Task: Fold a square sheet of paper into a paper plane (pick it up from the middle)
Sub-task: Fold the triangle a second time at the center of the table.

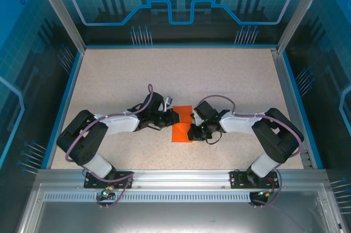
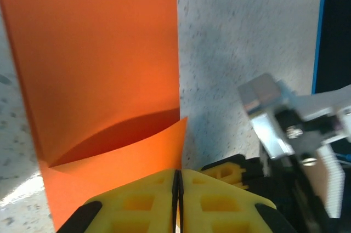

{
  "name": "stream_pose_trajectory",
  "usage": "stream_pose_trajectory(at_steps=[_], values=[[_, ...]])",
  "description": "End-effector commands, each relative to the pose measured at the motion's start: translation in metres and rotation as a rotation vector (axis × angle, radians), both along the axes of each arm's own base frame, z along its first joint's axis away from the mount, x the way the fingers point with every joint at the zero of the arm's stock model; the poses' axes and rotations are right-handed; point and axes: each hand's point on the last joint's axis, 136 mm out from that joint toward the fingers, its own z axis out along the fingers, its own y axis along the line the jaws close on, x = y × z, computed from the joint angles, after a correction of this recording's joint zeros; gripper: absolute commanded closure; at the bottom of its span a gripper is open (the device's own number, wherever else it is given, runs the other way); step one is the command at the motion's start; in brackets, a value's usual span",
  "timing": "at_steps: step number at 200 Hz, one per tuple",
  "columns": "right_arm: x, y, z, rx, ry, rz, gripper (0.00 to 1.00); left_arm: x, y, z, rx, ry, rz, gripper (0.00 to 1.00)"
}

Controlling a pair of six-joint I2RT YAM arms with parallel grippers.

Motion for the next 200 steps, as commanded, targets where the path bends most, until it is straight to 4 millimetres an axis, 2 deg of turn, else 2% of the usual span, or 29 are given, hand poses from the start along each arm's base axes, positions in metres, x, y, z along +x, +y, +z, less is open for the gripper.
stream_pose_trajectory(at_steps=[1,28,63,107,137,165,200], values=[[-0.048,-0.058,-0.058,-0.276,0.179,-0.02,0.92,-0.009,-0.012,-0.011,-0.019,0.043,-0.04,0.88],[-0.049,-0.06,-0.059,-0.281,0.182,-0.021,0.92,-0.011,-0.013,-0.027,0.002,0.081,-0.042,0.88],[-0.052,-0.064,-0.061,-0.297,0.189,-0.024,0.92,-0.01,0.0,-0.048,0.095,0.112,-0.005,0.89],[-0.057,-0.071,-0.063,-0.317,0.193,-0.019,0.92,-0.003,0.018,-0.052,0.184,0.09,0.018,0.89],[-0.05,-0.067,-0.056,-0.298,0.168,-0.014,0.92,0.0,0.03,-0.054,0.196,0.099,0.044,0.89],[-0.035,-0.043,-0.037,-0.2,0.111,0.023,0.92,-0.004,0.031,-0.061,0.201,0.125,0.039,0.92],[-0.006,0.001,0.009,-0.042,-0.02,0.098,0.91,-0.011,0.03,-0.066,0.192,0.149,0.029,0.93]])
